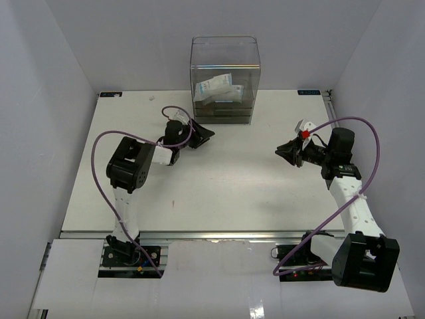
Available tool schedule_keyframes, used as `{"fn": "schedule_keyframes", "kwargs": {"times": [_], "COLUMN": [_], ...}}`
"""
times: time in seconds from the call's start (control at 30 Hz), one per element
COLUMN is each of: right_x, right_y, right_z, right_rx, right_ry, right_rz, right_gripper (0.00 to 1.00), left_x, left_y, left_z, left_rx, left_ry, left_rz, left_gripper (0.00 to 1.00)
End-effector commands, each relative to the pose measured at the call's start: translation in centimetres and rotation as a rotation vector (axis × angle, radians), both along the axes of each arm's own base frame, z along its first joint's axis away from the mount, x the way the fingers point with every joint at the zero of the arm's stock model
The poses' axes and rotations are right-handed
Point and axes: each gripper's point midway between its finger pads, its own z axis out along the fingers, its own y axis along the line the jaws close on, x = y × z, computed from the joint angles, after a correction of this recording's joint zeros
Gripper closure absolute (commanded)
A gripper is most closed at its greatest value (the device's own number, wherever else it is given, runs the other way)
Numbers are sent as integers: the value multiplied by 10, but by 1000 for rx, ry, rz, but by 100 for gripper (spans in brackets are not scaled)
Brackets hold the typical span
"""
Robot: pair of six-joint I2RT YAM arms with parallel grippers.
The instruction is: Organize the makeup
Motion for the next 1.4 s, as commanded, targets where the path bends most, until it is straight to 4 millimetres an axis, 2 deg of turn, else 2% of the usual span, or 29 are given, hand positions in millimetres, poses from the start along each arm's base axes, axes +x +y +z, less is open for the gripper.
{"fn": "schedule_keyframes", "kwargs": {"times": [0.0, 0.07, 0.2, 0.43, 0.73, 1.0, 1.23, 1.3, 1.37], "right_x": [0, 0, 1, 2, 3, 3, 3, 3, 3], "right_y": [-1, -1, -1, -1, -1, -2, -2, -2, -2], "right_z": [5, 5, 3, 0, 0, 0, 1, 0, 1], "right_rx": [14, 14, 17, 19, 16, 16, 16, 15, 15], "right_ry": [-9, -8, 1, 16, 15, 16, 13, 13, 12], "right_rz": [9, 9, 11, 9, 6, 3, 1, 0, -1], "right_gripper": [74, 74, 74, 74, 74, 74, 74, 74, 74], "left_x": [12, 17, 29, 52, 71, 81, 90, 91, 92], "left_y": [-28, -30, -30, -27, -31, -30, -33, -33, -34], "left_z": [40, 44, 37, 38, 19, 14, 12, 8, 6], "left_rx": [-267, -312, -382, -468, -497, -510, -512, -512, -517], "left_ry": [-37, -41, -23, -17, 54, 71, 83, 95, 102], "left_rz": [-14, -4, 43, 133, 210, 264, 279, 292, 298], "left_gripper": [42, 40, 38, 37, 39, 47, 50, 53, 61]}}
